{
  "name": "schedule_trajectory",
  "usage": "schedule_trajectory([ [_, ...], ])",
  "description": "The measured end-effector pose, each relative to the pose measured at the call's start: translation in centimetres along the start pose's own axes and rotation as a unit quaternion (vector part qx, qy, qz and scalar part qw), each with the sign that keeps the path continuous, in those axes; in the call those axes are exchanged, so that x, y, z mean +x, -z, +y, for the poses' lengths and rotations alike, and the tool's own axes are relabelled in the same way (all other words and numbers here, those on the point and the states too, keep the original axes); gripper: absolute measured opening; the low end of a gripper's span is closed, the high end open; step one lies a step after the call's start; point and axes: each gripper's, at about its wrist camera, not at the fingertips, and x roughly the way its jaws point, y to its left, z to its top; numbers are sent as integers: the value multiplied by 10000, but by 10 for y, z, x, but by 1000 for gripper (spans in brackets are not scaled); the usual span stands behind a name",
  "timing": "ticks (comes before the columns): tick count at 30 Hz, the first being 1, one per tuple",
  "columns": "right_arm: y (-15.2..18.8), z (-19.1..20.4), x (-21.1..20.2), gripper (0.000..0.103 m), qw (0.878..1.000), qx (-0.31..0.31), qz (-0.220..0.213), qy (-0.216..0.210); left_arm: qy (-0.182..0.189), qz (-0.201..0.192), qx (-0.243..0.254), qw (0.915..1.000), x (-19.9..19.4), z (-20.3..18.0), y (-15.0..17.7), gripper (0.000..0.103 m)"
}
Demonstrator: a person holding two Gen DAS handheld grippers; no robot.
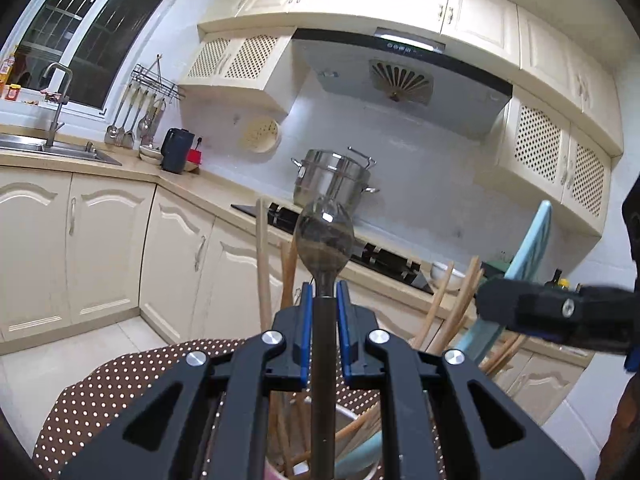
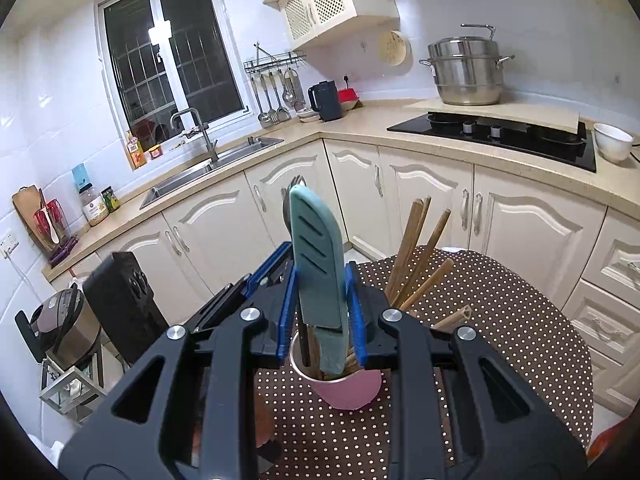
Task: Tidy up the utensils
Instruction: 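Lower the spoon and knife into the pink cup and open both grippers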
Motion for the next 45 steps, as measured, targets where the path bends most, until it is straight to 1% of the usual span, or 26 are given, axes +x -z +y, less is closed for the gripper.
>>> schedule_trajectory([
  [10, 6, -1, 6, 24, 9999, 67, 107, -24, -10, 408, 273, 9988, -6, 3, 16, 11],
  [17, 13, 1, 11, 24, 9998, 112, 178, -20, 93, 718, 288, 9970, -20, 9, 19, 12],
  [18, 14, 3, 13, 24, 9998, 101, 189, 13, 111, 761, 289, 9966, -22, 10, 19, 17],
  [19, 15, 2, 14, 24, 9997, 101, 201, 28, 131, 792, 286, 9964, -24, 11, 19, 25],
  [22, 18, 3, 17, 24, 9996, 133, 228, 26, 111, 832, 251, 9962, -31, 13, 18, 31],
  [26, 22, 6, 19, 24, 9996, 124, 236, 70, 29, 979, 120, 9951, -36, 18, 16, 35],
  [28, 22, 8, 20, 24, 9996, 118, 245, 108, -99, 1035, 69, 9946, -42, 21, 14, 40],
  [32, 27, 10, 26, 24, 9994, 95, 281, 189, -406, 1179, 148, 9921, -49, 25, 12, 47],
  [35, 33, 15, 31, 24, 9991, 54, 308, 272, -724, 1225, 373, 9891, -57, 25, 13, 51],
  [37, 38, 17, 35, 24, 9989, 40, 349, 322, -842, 1280, 512, 9869, -61, 24, 14, 55],
  [39, 43, 19, 39, 24, 9987, 66, 387, 340, -900, 1326, 569, 9854, -64, 24, 14, 55],
  [42, 47, 19, 40, 24, 9988, 138, 349, 324, -1067, 1317, 681, 9832, -73, 23, 16, 60],
  [45, 51, 21, 43, 23, 9982, 47, 335, 487, -1166, 1304, 726, 9819, -82, 23, 13, 63],
])
